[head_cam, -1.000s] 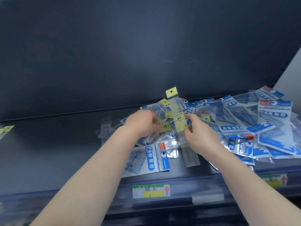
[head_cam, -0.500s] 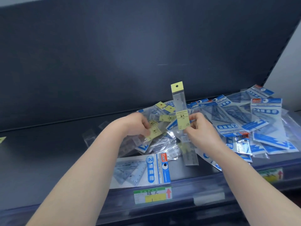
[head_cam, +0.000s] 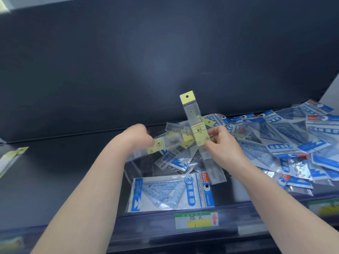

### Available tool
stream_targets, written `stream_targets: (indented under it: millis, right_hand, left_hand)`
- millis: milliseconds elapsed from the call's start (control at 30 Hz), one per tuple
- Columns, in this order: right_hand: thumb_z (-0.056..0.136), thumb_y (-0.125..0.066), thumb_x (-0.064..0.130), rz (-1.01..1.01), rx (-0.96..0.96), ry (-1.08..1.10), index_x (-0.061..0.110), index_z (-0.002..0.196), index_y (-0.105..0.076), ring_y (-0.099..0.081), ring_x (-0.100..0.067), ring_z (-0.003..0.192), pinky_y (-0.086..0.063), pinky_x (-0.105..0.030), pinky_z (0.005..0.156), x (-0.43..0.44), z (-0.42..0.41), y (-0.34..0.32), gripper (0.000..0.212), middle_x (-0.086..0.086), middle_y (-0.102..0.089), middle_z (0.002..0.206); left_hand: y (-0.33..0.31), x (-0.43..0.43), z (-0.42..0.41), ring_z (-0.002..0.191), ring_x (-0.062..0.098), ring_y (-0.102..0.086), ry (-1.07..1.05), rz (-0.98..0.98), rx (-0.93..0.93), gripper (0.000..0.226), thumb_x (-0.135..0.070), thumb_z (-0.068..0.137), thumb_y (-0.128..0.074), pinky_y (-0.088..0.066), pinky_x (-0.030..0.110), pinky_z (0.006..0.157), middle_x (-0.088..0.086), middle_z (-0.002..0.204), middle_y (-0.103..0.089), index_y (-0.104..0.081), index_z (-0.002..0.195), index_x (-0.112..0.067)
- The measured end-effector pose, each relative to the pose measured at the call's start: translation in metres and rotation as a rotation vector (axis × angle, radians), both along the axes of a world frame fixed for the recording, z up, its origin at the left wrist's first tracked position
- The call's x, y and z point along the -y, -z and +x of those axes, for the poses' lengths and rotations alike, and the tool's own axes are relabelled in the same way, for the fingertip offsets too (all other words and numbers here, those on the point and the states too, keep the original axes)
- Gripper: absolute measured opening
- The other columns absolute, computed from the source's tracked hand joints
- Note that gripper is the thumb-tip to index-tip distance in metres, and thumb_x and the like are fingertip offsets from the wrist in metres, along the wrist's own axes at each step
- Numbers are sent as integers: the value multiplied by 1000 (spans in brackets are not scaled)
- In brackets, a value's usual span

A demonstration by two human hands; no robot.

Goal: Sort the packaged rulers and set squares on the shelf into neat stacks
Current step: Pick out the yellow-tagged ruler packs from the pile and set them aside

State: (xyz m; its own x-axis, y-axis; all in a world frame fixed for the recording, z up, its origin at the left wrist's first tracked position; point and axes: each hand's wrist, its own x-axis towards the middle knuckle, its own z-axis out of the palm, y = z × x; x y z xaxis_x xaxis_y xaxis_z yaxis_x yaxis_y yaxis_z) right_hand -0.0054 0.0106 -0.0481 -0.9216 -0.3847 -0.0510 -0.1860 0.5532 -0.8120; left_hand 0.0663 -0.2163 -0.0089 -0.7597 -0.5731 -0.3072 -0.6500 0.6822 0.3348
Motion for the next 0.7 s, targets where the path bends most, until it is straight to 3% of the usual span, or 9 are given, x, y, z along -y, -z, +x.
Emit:
stream_targets:
  millis: [100,267,433,600,700]
  right_hand:
    - [88,-52,21,-21,-20,16,26,111,-46,-58,-16,77,-47,-38,66,15,5,-3,25,3,-61,86]
    - [91,-48,20,-11,-40,1,28,127,-45,-57,-16,80,-41,-33,66,32,12,-6,37,7,-58,82]
    - [91,-51,20,-25,3,-39,23,114,-49,-59,-12,80,-48,-36,70,49,22,-5,22,7,-61,93]
    - [88,-55,17,-124,129,-84,21,109,-50,-62,-13,87,-53,-38,73,68,32,-3,21,4,-65,99]
    - [91,-53,20,-265,182,-89,23,112,-50,-65,-16,84,-55,-40,70,71,37,-4,22,4,-69,99]
  left_hand:
    - [6,18,15,86,25,-60,-151,159,-74,28,-23,78,-67,-50,38,75,10,97,-63,-59,99,-7]
    - [21,38,32,73,27,-58,-254,230,-260,13,-9,81,-56,-46,31,66,9,83,-65,-67,88,-10]
    - [11,32,53,70,22,-60,-200,440,-230,13,-16,80,-62,-47,32,65,5,75,-69,-71,88,-12]
    - [4,13,55,61,8,-52,-75,630,-376,3,-12,89,-66,-41,23,62,-1,75,-66,-69,88,-11]
    - [8,-8,39,63,8,-58,-81,675,-427,5,-15,91,-66,-48,23,59,0,76,-67,-65,88,-12]
